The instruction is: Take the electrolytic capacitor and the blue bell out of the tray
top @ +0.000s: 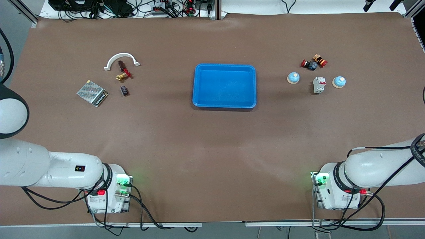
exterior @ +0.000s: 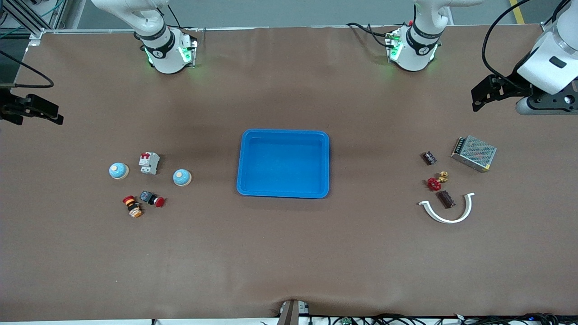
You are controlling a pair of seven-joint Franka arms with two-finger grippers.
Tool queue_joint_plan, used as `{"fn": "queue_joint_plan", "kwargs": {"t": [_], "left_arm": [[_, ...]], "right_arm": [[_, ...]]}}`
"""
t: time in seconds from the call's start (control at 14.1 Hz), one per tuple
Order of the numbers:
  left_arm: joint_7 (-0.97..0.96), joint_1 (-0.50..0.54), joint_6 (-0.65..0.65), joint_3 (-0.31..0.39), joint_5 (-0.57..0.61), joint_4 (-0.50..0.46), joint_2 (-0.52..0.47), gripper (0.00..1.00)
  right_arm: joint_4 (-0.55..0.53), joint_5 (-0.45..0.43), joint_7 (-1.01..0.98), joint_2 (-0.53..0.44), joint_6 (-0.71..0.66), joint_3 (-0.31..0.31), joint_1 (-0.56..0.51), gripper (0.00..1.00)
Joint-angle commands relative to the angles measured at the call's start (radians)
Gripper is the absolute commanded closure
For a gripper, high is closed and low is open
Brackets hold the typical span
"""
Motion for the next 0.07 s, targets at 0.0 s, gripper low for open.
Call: {"fn": "queue_joint_plan", "kwargs": {"t": [0.0], "left_arm": [[0.02, 0.007, -0.011, -0.001, -0.02, 0.005, -0.01, 0.0]], "right_arm": [[-0.07, -0.006, 0.009, -0.067, 0.019, -0.002, 0.006, 0.0]]}}
